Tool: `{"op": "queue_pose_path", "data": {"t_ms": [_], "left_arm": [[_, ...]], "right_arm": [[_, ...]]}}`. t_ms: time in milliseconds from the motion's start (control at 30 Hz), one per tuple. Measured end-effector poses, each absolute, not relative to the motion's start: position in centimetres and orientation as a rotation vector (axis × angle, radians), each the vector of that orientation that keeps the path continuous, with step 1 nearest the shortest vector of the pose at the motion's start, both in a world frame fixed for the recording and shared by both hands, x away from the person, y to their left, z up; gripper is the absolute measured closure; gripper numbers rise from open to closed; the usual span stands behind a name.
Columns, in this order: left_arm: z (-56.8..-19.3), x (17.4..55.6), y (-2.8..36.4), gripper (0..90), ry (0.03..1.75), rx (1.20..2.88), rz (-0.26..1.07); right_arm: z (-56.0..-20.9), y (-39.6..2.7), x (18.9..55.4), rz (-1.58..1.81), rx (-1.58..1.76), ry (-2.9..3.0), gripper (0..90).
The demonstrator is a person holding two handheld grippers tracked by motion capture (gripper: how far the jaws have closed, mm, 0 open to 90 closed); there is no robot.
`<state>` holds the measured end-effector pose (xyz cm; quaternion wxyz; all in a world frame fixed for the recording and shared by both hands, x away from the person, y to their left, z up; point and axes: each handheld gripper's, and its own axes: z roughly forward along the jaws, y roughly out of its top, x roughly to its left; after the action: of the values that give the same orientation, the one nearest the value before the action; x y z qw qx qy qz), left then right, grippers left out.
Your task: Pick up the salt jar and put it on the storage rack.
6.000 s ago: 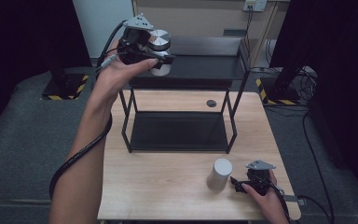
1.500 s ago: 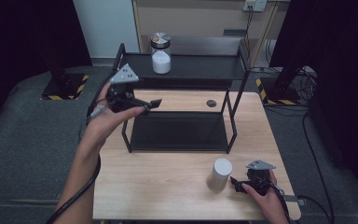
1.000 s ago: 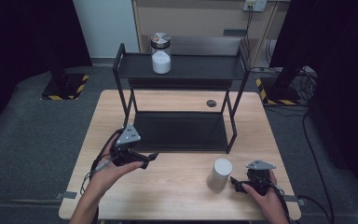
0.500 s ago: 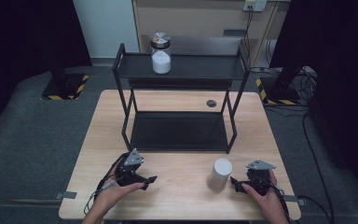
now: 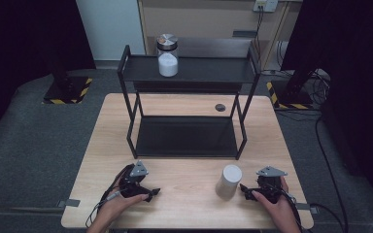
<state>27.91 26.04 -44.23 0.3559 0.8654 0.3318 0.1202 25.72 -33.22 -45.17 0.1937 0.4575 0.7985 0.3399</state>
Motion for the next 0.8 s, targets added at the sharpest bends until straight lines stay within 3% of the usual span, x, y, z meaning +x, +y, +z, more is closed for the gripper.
{"op": "queue_pose_path", "data": {"t_ms": [800], "left_arm": [[-44.81, 27.38, 26.03, 0.0, 0.848, 2.226, 0.351]], "right_arm": [[-45.14, -33.22, 25.69, 0.95, 1.28, 2.242, 1.3]]}}
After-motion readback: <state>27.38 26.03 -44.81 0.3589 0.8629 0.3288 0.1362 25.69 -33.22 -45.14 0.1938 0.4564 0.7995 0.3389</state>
